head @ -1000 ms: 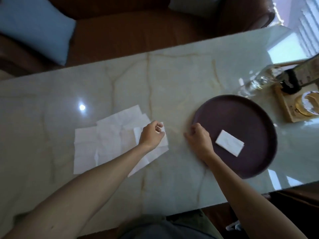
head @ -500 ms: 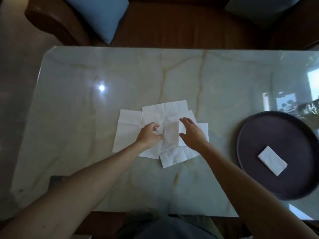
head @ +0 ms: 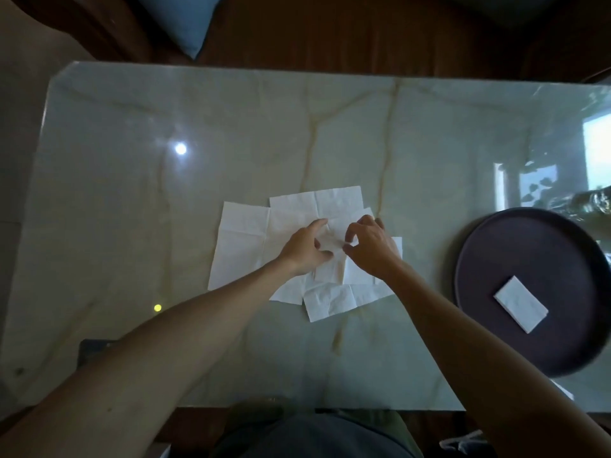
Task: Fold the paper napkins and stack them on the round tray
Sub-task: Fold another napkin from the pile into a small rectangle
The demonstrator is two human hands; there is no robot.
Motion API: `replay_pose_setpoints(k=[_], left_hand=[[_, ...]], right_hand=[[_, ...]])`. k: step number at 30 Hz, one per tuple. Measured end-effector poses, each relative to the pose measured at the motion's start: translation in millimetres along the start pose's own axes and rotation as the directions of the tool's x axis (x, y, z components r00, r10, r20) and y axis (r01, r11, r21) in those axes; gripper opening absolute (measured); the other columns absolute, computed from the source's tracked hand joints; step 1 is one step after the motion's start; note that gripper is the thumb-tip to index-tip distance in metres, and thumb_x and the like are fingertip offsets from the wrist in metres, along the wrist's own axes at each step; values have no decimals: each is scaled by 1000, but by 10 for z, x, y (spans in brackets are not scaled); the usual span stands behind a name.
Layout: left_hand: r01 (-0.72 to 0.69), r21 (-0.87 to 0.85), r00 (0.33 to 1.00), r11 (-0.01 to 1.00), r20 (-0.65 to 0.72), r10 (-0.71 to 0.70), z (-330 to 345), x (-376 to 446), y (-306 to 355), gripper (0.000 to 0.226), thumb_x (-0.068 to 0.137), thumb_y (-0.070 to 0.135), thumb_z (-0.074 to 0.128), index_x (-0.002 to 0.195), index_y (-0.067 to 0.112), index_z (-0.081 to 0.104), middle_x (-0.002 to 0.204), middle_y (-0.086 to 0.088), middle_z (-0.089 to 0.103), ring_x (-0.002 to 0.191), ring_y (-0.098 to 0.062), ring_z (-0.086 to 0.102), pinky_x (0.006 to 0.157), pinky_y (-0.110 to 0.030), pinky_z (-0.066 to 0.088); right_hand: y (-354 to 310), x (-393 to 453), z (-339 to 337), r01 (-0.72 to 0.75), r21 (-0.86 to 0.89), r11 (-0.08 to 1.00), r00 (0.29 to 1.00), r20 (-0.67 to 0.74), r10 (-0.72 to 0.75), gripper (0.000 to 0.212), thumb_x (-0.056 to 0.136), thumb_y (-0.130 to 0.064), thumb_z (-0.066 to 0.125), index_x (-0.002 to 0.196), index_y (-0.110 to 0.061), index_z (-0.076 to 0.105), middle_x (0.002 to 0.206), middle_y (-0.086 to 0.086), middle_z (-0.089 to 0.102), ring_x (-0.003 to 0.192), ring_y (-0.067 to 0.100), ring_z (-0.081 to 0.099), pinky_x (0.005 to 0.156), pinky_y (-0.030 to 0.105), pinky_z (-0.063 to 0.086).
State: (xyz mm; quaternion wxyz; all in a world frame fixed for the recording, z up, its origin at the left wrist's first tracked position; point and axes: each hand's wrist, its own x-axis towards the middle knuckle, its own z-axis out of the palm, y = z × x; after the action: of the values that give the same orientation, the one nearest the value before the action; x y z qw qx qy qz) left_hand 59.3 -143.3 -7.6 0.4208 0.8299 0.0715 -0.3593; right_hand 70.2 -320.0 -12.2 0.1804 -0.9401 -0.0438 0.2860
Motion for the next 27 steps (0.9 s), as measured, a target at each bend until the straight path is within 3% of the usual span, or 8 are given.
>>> replay_pose_setpoints(k=[3, 6, 9, 11, 16, 19, 22, 27], left_hand=[[-28, 10, 999, 1000, -19, 28, -24, 27, 15, 31, 89, 20, 76, 118, 12, 68, 100, -1, 65, 88, -17, 60, 74, -19, 48], [-31, -78, 999, 996, -14, 30, -106, 0, 40, 17, 88, 21, 76, 92, 5, 75, 77, 3, 64, 72, -13, 59, 63, -14, 46], [23, -244, 999, 970, 32, -15, -247, -82, 94, 26, 85, 26, 75, 91, 1, 71, 77, 0, 60, 70, -12, 54, 65, -25, 44], [23, -316, 999, 949, 44, -9, -366, -173, 140, 33, 83, 30, 73, 90, -1, 67, 76, -1, 56, 71, -12, 49, 65, -26, 39], [1, -448, 1000, 894, -3, -3, -651, -370, 116, 14, 84, 30, 68, 76, 19, 63, 74, -4, 53, 70, -20, 44, 60, -31, 31], [10, -481, 1000, 877, 3, -10, -782, -493, 39, 15, 83, 34, 69, 81, 21, 61, 73, -3, 54, 67, -21, 47, 59, -31, 31], [-18, -479, 999, 878, -41, -2, -900, -628, -62, 14, 90, 26, 69, 80, 19, 62, 71, 7, 64, 60, -9, 54, 50, -21, 36], [-46, -499, 995, 865, -99, -4, -1053, -823, -273, 16, 89, 21, 75, 103, 14, 70, 83, 2, 76, 63, -3, 67, 62, -22, 48]], right_hand=[[26, -38, -129, 64, -17, 998, 998, 16, -64, 13, 90, -33, 71, 98, -23, 70, 126, -5, 65, 128, 20, 48, 107, 38, 33], [49, -99, -268, 56, 126, 990, 997, 42, -62, 11, 87, -30, 74, 93, -22, 70, 105, -8, 72, 105, 16, 62, 112, 38, 31], [-17, -194, -434, -5, 320, 947, 993, 113, -33, 11, 85, -22, 78, 86, -18, 68, 85, -6, 67, 81, 15, 62, 84, 33, 48], [-91, -278, -532, -46, 417, 908, 984, 175, -31, 11, 86, -20, 78, 86, -15, 68, 79, -4, 63, 72, 13, 57, 68, 27, 43], [-195, -488, -627, -112, 646, 755, 975, 219, -43, 14, 89, -23, 76, 88, -9, 75, 83, 8, 70, 79, 15, 64, 79, 33, 46], [-307, -595, -630, -115, 717, 688, 977, 206, -51, 23, 90, -23, 76, 93, -1, 74, 93, 16, 73, 85, 19, 67, 84, 36, 49], [-430, -704, -609, -115, 752, 649, 978, 201, -60, 27, 92, -22, 74, 95, 5, 71, 87, 7, 70, 82, 19, 65, 81, 34, 47], [-661, -903, -553, -121, 788, 604, 983, 178, -35, 24, 94, -18, 72, 93, 6, 69, 80, 7, 69, 69, 17, 64, 64, 28, 49]])
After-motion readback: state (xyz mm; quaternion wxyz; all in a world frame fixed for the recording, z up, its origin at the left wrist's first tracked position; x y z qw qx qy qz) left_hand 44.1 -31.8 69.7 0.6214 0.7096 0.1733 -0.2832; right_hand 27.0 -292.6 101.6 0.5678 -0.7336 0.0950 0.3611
